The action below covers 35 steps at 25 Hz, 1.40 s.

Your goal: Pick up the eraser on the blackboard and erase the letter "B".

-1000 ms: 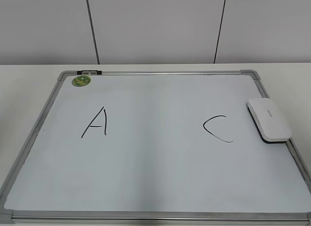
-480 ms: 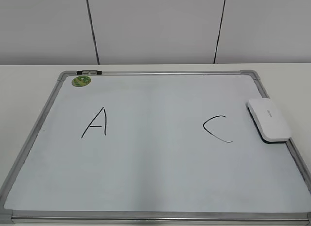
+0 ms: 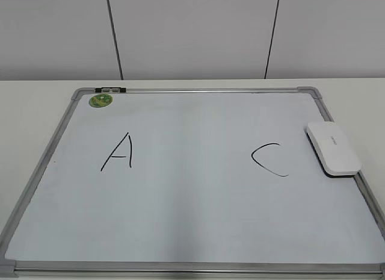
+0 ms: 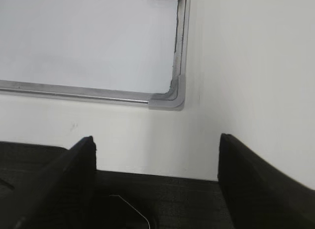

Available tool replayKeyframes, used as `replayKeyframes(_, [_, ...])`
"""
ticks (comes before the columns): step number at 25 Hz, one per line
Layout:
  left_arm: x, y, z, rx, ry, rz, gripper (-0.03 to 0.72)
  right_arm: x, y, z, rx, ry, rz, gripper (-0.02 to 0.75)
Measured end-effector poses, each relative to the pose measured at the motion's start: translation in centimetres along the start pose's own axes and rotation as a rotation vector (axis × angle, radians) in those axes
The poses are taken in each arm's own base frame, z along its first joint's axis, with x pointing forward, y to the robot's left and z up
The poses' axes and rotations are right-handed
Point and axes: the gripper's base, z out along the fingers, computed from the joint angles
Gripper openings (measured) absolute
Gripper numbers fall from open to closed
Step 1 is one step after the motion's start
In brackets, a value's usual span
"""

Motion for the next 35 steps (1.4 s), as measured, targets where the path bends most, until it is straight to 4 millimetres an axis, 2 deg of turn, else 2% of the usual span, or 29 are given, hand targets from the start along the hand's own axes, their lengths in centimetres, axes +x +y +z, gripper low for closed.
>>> replayKeyframes(4, [-0.4, 0.3, 0.0, -0.031, -0.088, 0.011, 0.363, 0.0, -0.1, 1.3, 0.005, -0.035, 0.003, 0.591])
replayKeyframes(8, [-0.9, 0.5, 0.2, -0.057, -0.157, 0.022, 0.363, 0.0, -0.1, 1.5, 0.008, -0.046, 0.005, 0.59])
replayKeyframes(15, [-0.5, 0.6, 0.8, -0.062, -0.131, 0.024, 0.363, 0.0, -0.1, 1.5, 0.01, -0.049, 0.004, 0.589])
replayKeyframes(28, [-0.4, 0.6, 0.8, -0.064, -0.125, 0.024, 0.362, 0.0, -0.1, 1.5, 0.01, -0.051, 0.004, 0.587])
replayKeyframes(35, [-0.4, 0.6, 0.8, -0.064, -0.123, 0.024, 0.337, 0.0, -0.1, 1.5, 0.01, -0.053, 0.004, 0.587])
